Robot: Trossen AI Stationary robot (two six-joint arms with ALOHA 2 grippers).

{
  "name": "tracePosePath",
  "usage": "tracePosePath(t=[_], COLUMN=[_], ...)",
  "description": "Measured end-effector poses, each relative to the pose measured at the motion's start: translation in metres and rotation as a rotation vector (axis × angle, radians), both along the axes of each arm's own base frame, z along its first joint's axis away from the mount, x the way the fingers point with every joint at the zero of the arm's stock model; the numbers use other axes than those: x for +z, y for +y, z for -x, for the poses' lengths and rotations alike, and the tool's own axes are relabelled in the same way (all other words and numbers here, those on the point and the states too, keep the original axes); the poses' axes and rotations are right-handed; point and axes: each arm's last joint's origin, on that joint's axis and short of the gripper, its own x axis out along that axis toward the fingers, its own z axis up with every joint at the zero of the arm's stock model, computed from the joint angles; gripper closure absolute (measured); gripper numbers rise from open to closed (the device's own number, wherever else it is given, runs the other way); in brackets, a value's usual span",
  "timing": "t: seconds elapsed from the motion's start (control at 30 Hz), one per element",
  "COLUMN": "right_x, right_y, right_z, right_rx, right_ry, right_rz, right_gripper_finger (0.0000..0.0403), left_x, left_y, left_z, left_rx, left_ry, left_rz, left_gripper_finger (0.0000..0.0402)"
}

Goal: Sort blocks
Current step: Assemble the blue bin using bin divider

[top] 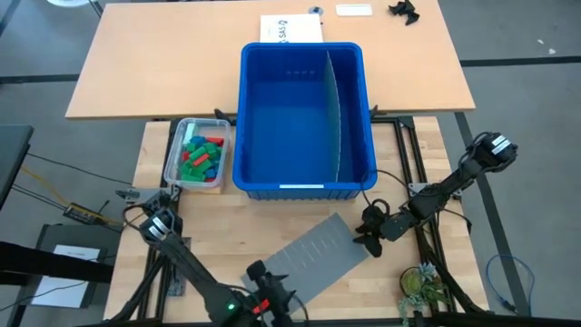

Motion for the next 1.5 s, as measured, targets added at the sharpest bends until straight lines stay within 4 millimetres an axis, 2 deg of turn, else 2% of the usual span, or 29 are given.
tracePosePath(t=[0.17,0.27,0.37,0.5,0.67,0.87,1.03,1.13,1.3,1.37,1.5], right_x=[0.001,0.001,0.003,0.01,0.028,0.027,0.01,0.0,-0.01,-0.009,0.0], right_y=[0.0,-0.001,0.0,0.006,0.021,0.024,0.024,0.023,0.024,0.023,0.019], right_z=[-0.002,-0.002,-0.003,-0.008,-0.016,-0.014,-0.014,-0.018,-0.022,-0.022,-0.019], right_rx=[0.025,0.033,0.062,0.157,0.351,0.481,0.479,0.383,0.303,0.293,0.252], right_ry=[-0.01,-0.014,-0.034,-0.084,-0.194,-0.202,-0.094,-0.039,-0.009,-0.013,-0.027], right_rz=[-0.006,0.001,0.023,0.103,0.257,0.403,0.44,0.419,0.398,0.391,0.341], right_gripper_finger=[0.0204,0.0204,0.0207,0.0216,0.0233,0.025,0.0263,0.0269,0.0269,0.0263,0.0237], left_x=[-0.005,-0.01,-0.024,-0.056,-0.089,-0.105,-0.107,-0.108,-0.102,-0.089,-0.05], left_y=[-0.006,-0.013,-0.021,-0.022,-0.01,0.012,0.037,0.052,0.069,0.071,0.064], left_z=[0.008,0.02,0.035,0.054,0.065,0.066,0.063,0.061,0.052,0.049,0.051], left_rx=[0.117,0.224,0.31,0.406,0.488,0.576,0.678,0.75,0.789,0.762,0.705], left_ry=[0.076,0.075,0.091,0.156,0.234,0.278,0.262,0.221,0.211,0.201,0.138], left_rz=[0.323,0.456,0.545,0.581,0.569,0.515,0.361,0.269,0.218,0.236,0.268], left_gripper_finger=[0.0184,0.0184,0.0184,0.0184,0.0184,0.0184,0.0184,0.0184,0.0184,0.0184,0.0184])
